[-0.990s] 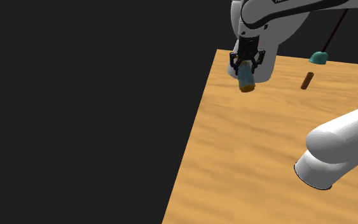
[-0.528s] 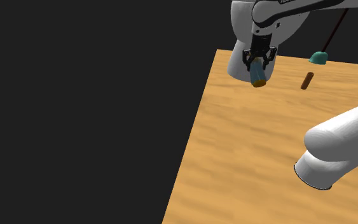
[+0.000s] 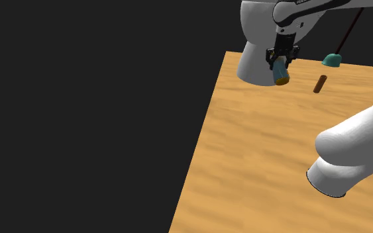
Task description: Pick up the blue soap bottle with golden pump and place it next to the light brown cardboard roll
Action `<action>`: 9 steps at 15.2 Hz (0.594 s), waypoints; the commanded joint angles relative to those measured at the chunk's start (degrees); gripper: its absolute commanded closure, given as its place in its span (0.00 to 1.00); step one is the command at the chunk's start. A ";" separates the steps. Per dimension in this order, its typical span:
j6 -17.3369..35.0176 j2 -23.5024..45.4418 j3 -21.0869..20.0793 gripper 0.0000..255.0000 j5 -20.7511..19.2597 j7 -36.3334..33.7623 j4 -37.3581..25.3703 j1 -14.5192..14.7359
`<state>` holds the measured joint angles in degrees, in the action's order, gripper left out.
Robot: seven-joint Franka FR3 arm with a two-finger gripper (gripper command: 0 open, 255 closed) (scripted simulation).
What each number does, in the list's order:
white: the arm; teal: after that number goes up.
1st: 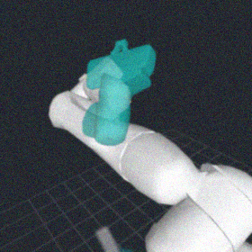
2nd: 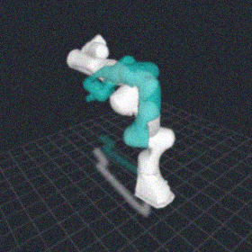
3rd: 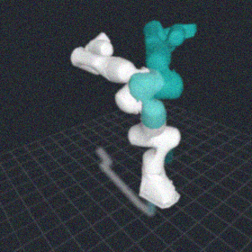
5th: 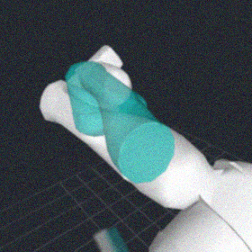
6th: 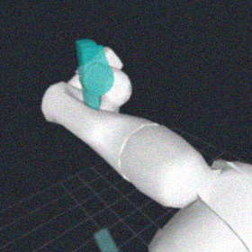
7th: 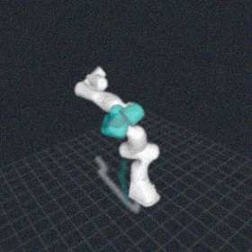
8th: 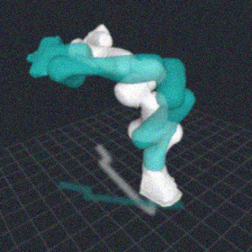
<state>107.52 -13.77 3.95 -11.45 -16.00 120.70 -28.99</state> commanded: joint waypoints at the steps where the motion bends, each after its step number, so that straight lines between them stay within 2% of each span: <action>1: 0.26 1.55 1.66 1.00 -0.24 2.71 -1.80 -1.05; 9: 1.29 11.96 7.49 1.00 0.99 13.10 -12.94 -5.15</action>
<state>108.64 -3.07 10.67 -10.73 -4.44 109.12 -33.53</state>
